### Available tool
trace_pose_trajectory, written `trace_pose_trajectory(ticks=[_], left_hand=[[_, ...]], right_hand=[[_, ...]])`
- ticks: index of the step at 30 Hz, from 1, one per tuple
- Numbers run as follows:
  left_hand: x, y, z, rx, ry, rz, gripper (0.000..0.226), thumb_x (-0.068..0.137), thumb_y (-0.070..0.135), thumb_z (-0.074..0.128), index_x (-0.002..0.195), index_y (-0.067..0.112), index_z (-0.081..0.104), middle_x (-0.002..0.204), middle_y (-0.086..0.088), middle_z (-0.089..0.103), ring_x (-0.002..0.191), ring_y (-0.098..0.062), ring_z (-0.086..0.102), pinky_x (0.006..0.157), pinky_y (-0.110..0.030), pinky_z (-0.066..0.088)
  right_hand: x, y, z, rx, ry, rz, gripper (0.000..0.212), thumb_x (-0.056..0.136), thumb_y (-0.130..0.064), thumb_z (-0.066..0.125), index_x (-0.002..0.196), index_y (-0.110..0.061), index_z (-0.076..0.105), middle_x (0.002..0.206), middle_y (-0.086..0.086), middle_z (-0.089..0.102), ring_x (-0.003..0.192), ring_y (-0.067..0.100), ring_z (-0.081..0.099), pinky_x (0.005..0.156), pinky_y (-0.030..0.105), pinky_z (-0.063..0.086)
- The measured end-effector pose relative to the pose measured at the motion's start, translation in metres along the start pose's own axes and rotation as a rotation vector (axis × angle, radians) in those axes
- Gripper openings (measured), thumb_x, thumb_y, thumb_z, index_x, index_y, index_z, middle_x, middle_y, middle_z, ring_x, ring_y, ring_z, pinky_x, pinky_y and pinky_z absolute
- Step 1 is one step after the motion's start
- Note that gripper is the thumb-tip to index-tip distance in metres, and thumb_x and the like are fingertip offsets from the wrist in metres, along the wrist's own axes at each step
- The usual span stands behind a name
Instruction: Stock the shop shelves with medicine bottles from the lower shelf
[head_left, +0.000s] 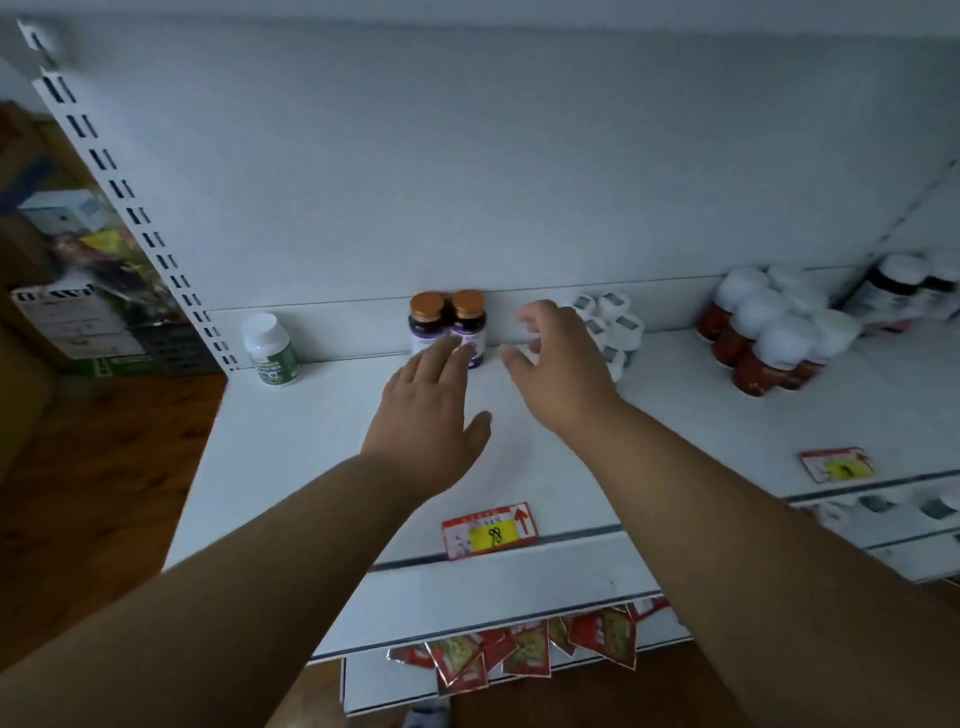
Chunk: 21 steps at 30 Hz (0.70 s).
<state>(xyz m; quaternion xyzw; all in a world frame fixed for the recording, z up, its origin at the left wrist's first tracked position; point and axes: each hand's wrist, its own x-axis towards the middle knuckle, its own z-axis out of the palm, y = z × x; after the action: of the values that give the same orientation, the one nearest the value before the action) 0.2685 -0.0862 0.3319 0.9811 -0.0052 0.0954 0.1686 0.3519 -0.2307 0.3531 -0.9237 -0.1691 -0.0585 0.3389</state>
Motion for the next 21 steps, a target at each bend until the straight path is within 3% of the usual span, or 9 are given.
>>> trace_pose_trajectory(ticks=[3,7,14,18,21], left_hand=[[-0.027,0.050,0.021,-0.052,-0.004,0.068,0.068,0.091,0.042,0.054,0.150,0.015,0.034,0.153,-0.007,0.039,0.140,-0.028,0.036,0.116,-0.043,0.030],[-0.058,0.137,0.059,-0.128,0.001,0.155,0.059,0.088,0.035,0.058,0.142,0.013,0.046,0.136,-0.009,0.053,0.124,-0.030,0.049,0.105,-0.042,0.040],[-0.093,0.246,0.111,-0.192,-0.096,0.266,0.038,0.091,0.030,0.063,0.127,0.019,0.060,0.125,-0.002,0.059,0.119,-0.023,0.053,0.099,-0.037,0.044],[-0.090,0.267,0.143,-0.165,-0.245,0.270,0.049,0.094,0.038,0.058,0.140,0.028,0.046,0.139,0.004,0.051,0.125,-0.018,0.050,0.102,-0.034,0.044],[-0.070,0.275,0.171,-0.186,-0.346,0.250,0.062,0.094,0.042,0.058,0.148,0.031,0.030,0.144,0.005,0.046,0.125,-0.015,0.050,0.102,-0.035,0.047]], right_hand=[[-0.047,0.028,-0.041,0.068,0.052,0.004,0.033,0.093,-0.033,0.063,0.123,-0.022,0.055,0.118,-0.003,0.055,0.097,0.011,0.058,0.086,0.031,0.049],[-0.118,0.087,-0.104,0.059,0.113,0.006,0.019,0.092,-0.024,0.063,0.111,-0.020,0.060,0.101,-0.004,0.060,0.090,0.010,0.057,0.082,0.033,0.050],[-0.200,0.179,-0.185,-0.060,0.101,0.079,0.013,0.094,-0.029,0.061,0.104,-0.021,0.060,0.096,-0.007,0.055,0.086,0.007,0.054,0.075,0.023,0.045],[-0.221,0.220,-0.191,-0.048,0.020,0.140,0.014,0.096,-0.030,0.057,0.107,-0.023,0.059,0.095,-0.012,0.054,0.085,0.000,0.051,0.074,0.022,0.043],[-0.229,0.252,-0.186,-0.070,-0.021,0.208,0.021,0.095,-0.033,0.058,0.114,-0.023,0.057,0.100,-0.010,0.054,0.091,0.004,0.052,0.081,0.030,0.050]])
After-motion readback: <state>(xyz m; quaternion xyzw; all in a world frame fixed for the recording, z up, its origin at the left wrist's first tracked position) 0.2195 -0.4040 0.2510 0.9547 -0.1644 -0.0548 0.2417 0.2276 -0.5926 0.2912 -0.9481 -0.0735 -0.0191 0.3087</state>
